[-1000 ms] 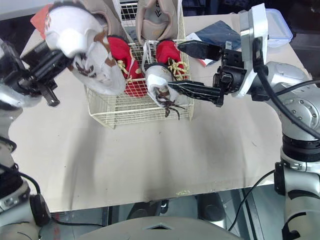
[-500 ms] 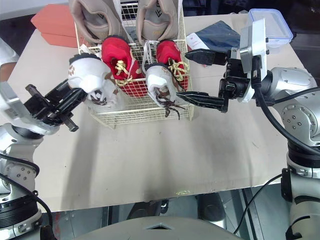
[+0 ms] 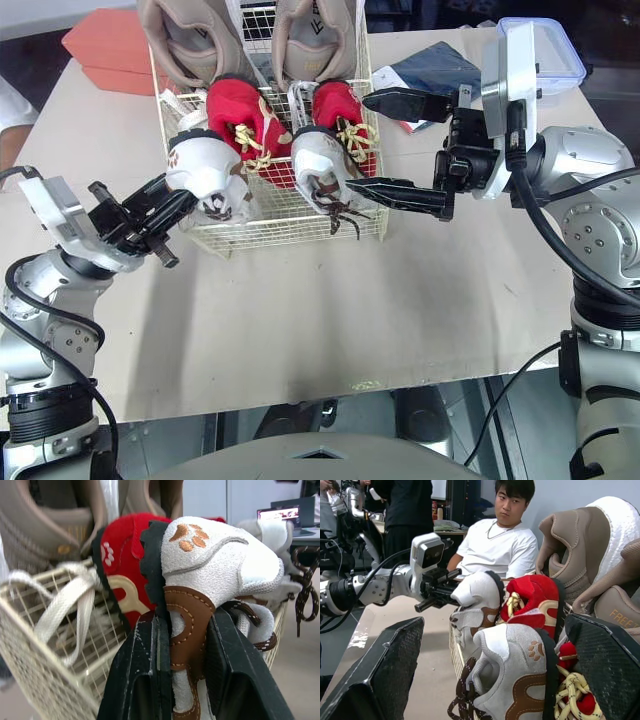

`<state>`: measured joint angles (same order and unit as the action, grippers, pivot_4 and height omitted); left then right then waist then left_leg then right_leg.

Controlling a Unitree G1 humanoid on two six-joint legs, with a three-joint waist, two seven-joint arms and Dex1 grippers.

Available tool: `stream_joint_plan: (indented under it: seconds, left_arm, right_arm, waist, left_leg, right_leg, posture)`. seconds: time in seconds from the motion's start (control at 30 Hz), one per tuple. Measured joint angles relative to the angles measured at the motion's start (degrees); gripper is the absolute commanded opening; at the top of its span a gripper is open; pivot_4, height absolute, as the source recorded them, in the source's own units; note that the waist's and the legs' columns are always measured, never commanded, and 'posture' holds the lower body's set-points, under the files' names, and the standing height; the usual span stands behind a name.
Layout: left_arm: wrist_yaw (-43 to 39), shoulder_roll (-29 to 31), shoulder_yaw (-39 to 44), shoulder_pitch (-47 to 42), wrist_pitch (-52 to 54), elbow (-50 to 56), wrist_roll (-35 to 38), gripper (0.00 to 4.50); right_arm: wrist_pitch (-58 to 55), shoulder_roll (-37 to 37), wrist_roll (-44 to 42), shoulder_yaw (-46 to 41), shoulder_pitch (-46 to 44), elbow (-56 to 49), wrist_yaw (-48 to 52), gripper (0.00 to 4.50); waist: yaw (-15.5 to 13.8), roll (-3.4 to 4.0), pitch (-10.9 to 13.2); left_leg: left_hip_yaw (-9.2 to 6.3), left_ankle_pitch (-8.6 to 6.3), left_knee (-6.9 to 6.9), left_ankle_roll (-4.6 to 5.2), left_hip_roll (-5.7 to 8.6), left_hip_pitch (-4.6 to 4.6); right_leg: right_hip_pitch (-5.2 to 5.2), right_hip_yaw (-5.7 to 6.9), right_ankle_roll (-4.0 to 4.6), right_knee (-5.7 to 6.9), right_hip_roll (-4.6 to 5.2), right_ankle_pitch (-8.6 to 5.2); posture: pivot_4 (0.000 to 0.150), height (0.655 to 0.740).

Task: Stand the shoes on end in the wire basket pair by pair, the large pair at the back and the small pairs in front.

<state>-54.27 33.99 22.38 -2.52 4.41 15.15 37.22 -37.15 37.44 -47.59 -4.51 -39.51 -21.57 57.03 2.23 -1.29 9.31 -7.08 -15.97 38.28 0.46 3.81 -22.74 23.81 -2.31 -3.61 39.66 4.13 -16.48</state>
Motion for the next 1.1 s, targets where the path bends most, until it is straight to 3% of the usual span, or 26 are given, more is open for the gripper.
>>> stream_joint_plan:
  seconds: [0.07, 0.13, 0.23, 0.33, 0.37, 0.57, 0.8, 0.93, 1.1]
  left_arm:
    - [1.0, -0.6, 0.0, 2.0, 0.3, 0.2, 0.3, 0.59]
    - [1.5, -0.8, 0.0, 3.1, 0.5, 0.9, 0.6, 1.59]
    - [1.7, -0.4, 0.0, 4.5, 1.7, 1.8, 1.0, 2.59]
    - [0.9, 0.4, -0.3, 5.3, 3.3, 2.7, 2.4, 4.15]
    - [0.7, 0.8, -0.3, 5.1, 3.7, 3.0, 2.6, 4.46]
    - [1.3, 6.1, 3.6, 5.4, 10.3, 4.9, 7.4, 4.46]
    - [-0.5, 13.4, 19.3, 14.8, 21.6, 7.2, 19.0, 4.46]
    - [-0.4, 12.8, 20.8, 18.1, 21.4, 4.5, 15.4, 4.46]
    - [3.9, 8.6, 13.3, 21.0, 15.6, -0.4, 0.8, 4.46]
  right_arm:
    - [0.1, -0.1, 0.0, 0.0, 0.1, -0.1, 0.0, 4.50]
    - [0.1, -0.3, 0.0, 0.0, 0.3, -0.1, 0.0, 4.50]
    - [0.3, -0.4, 0.0, 0.0, 0.3, -0.1, 0.1, 4.50]
    - [0.6, -0.4, 0.1, 0.0, 0.3, -0.1, 0.4, 4.50]
    - [0.7, -0.4, 0.2, 0.0, 0.3, -0.1, 0.5, 4.50]
    - [1.4, 0.2, 0.6, 0.0, 1.1, 0.2, 1.6, 4.50]
    - [4.0, 4.1, 3.7, -2.9, 8.7, 2.4, 2.5, 4.50]
    - [6.8, 4.5, 6.6, -4.6, 13.7, 4.2, 2.0, 4.50]
    - [15.1, 4.9, 14.6, -5.3, 23.8, 8.2, 1.6, 4.50]
  waist:
    - [0.1, 0.00, 0.0]
    - [0.1, 0.01, 0.0]
    - [0.1, 0.05, 0.0]
    - [-0.1, 0.06, 0.0]
    - [-0.2, 0.06, 0.0]
    - [-0.1, 0.07, 0.0]
    - [-0.1, 0.13, 0.0]
    - [-0.4, 0.16, 0.0]
    - [-1.4, 0.15, 0.0]
  left_leg:
    - [0.01, 0.00, -0.01, 0.00, -0.01, 0.01]
    - [0.00, -0.01, -0.01, 0.00, -0.01, 0.01]
    - [0.04, -0.01, -0.02, 0.01, -0.01, 0.04]
    - [-0.01, -0.01, -0.01, 0.01, -0.01, 0.05]
    - [-0.05, -0.01, 0.00, 0.02, -0.01, 0.05]
    - [-0.06, -0.05, 0.00, 0.08, -0.03, 0.12]
    - [-0.01, -0.02, -0.10, 0.03, -0.03, 0.06]
    - [-0.10, -0.02, -0.10, 0.04, -0.04, 0.09]
    - [-0.04, -0.03, -0.10, 0.04, -0.03, 0.14]
  right_leg:
    - [0.00, -0.02, 0.00, -0.01, 0.00, 0.00]
    - [0.00, -0.01, 0.00, -0.01, 0.00, 0.00]
    - [-0.01, -0.04, 0.00, -0.01, 0.00, 0.00]
    - [-0.03, 0.00, 0.00, 0.02, 0.00, 0.00]
    - [-0.05, 0.00, 0.00, 0.03, 0.00, 0.00]
    - [-0.10, 0.01, 0.05, 0.01, -0.03, 0.03]
    - [-0.10, 0.01, 0.05, -0.21, -0.01, 0.03]
    - [-0.17, 0.01, 0.06, -0.21, -0.02, 0.03]
    - [-0.28, -0.01, 0.06, -0.30, -0.02, 0.03]
  posture:
    - [0.150, 0.7400]
    - [0.150, 0.7400]
    - [0.150, 0.7400]
    - [0.150, 0.7400]
    - [0.150, 0.7400]
    - [0.150, 0.7400]
    - [0.150, 0.7400]
    - [0.150, 0.7400]
    - [0.150, 0.7400]
